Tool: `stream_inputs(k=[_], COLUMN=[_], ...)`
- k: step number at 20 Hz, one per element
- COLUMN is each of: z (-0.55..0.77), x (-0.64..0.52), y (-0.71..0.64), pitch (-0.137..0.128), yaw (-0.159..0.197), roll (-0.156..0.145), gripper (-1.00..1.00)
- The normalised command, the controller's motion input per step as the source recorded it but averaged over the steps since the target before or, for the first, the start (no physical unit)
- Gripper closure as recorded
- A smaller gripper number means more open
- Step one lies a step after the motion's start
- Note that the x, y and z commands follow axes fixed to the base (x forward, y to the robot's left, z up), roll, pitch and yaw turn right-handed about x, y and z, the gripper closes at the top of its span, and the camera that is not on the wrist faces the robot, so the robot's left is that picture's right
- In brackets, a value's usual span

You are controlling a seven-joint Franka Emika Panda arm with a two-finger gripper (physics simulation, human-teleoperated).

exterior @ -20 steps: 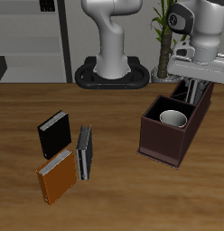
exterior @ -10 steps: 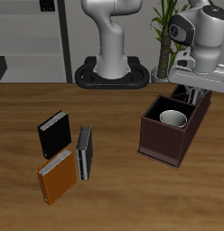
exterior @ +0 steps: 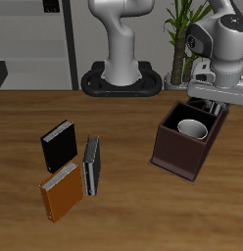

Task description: Place the red mug into the left desk caddy's right compartment and place the left striped book into the left desk caddy's back compartment

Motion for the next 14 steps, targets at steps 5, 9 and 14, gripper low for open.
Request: stream_inputs(k=[5,9,14], z=[-0.02,0.06,0.24], x=[0.02,0.00,-0.11], y=[-0.01,-0.08,-0.13], pitch=[0.011,-0.006,-0.044], yaw=[-0.001,0.006,0.018], roll=[-0.009,-0.009,-0.016], gripper=[-1.00,-1.00,-1.00])
